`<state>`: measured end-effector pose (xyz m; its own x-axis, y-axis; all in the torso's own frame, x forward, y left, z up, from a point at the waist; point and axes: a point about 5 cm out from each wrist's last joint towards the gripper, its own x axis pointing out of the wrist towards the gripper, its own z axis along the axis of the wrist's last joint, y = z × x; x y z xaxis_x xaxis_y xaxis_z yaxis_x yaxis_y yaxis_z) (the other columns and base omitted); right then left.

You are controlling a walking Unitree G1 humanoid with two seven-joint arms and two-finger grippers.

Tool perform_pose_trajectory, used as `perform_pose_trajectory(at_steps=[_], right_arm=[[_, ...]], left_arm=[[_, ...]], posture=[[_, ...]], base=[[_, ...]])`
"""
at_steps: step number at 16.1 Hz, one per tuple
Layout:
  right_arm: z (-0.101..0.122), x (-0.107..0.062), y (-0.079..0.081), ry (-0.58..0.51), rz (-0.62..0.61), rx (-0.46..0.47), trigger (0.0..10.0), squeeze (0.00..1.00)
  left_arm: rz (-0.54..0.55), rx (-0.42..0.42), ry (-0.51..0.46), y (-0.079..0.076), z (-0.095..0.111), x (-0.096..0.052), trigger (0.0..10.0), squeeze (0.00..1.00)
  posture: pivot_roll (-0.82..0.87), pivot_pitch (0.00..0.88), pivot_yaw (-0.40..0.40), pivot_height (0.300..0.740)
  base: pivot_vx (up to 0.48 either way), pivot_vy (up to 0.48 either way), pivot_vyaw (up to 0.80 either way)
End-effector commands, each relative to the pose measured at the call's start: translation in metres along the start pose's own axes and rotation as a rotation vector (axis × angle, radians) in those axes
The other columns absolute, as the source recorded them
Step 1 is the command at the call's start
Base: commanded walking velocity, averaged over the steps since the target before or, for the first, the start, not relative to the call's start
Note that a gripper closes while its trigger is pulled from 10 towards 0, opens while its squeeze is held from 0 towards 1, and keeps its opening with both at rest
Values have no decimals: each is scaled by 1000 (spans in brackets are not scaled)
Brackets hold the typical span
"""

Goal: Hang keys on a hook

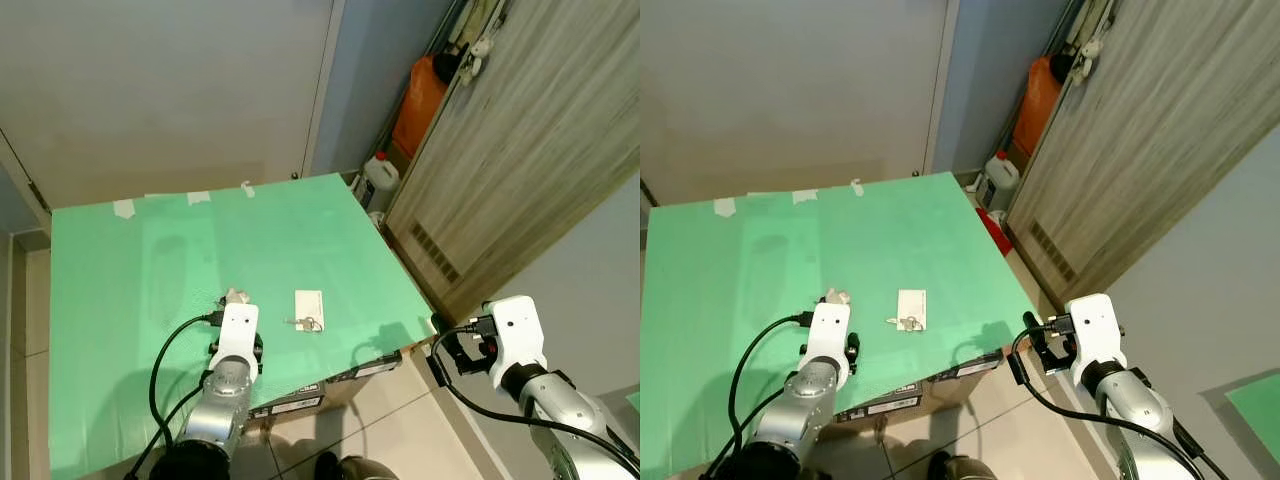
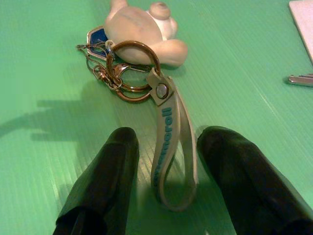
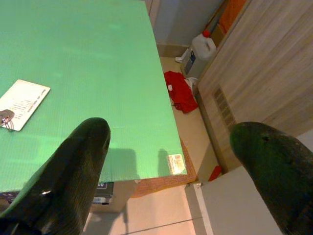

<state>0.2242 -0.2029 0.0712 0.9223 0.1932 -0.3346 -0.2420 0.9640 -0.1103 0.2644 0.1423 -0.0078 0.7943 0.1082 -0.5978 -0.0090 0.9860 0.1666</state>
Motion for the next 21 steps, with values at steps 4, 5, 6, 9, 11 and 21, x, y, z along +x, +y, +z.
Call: perform_pose_trajectory(at_steps=[4, 5, 6, 9, 11, 21], right_arm=[[4, 2, -7, -14, -34, -6, 10000, 0], [7, 6, -7, -30, -42, -3, 10000, 0], [10, 8, -8, -41, -50, 1, 10000, 0], [12, 14, -12, -59, -110, 43, 10000, 0], [13, 17, -6, -68, -94, 42, 10000, 0], [13, 35, 1, -84, -76, 49, 10000, 0]], left_arm=[[-43, -24, 133, -1, -29, 1, 0, 0], [-47, -20, 130, 0, -28, 3, 0, 0], [-54, -12, 126, 0, -26, 4, 0, 0], [-98, 56, 101, 2, -20, 8, 0, 0], [-73, 168, 60, 7, -15, 10, 0, 0], [-28, 113, -473, 17, 108, -14, 0, 0]], posture=[[-176, 67, -162, 740], [-177, 59, -155, 740], [-177, 53, -150, 740], [-169, 37, -134, 740], [-161, 30, -121, 740], [-107, 0, -104, 740]], base=[[0, 0, 0], [0, 0, 0], [0, 0, 0], [0, 0, 0], [0, 0, 0], [0, 0, 0]])
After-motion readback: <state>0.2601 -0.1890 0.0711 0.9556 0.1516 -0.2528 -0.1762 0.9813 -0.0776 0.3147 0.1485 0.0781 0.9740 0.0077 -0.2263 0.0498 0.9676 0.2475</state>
